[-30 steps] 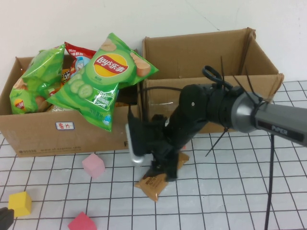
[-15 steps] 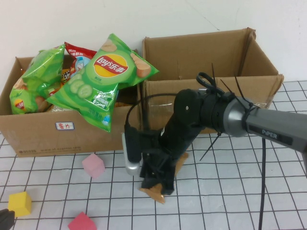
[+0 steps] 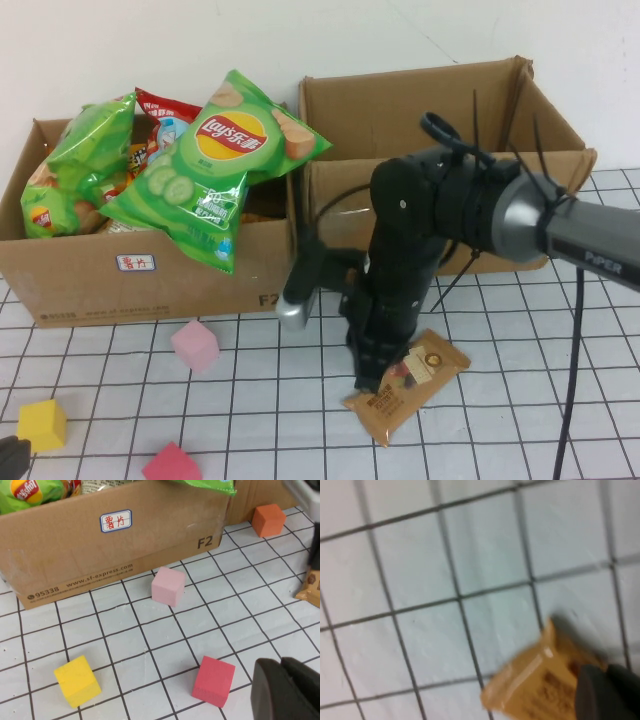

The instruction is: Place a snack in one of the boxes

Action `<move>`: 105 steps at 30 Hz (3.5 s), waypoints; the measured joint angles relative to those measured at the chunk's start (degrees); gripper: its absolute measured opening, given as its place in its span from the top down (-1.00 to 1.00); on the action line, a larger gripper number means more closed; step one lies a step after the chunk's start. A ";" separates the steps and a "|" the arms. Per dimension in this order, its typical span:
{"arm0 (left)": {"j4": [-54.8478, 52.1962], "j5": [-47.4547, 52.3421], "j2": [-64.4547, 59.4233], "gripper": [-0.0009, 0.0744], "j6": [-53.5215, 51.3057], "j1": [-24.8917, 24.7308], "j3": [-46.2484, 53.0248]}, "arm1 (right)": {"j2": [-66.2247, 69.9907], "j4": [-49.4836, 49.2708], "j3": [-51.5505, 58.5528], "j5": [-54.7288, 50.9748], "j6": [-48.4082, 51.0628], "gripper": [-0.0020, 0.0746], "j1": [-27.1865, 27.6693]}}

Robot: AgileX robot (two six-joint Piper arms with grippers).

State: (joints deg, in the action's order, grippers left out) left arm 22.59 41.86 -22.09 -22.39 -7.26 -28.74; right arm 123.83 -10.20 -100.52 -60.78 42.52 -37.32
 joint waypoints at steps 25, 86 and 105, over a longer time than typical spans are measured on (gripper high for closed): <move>0.00 0.14 0.04 0.98 -1.09 0.00 0.00 | 4.31 2.05 0.53 -3.79 31.17 -0.59 0.32; -3.64 -19.07 1.64 0.98 -1.68 0.00 0.00 | -14.41 12.71 -19.53 4.98 -16.02 0.72 11.81; -41.67 -14.78 20.16 0.98 27.65 1.58 2.34 | -49.16 11.98 20.41 12.67 -10.52 0.95 11.81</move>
State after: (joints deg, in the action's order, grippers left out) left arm -19.08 27.08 -1.93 5.26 -5.68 -26.40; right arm 74.67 1.78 -80.12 -48.10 32.00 -25.51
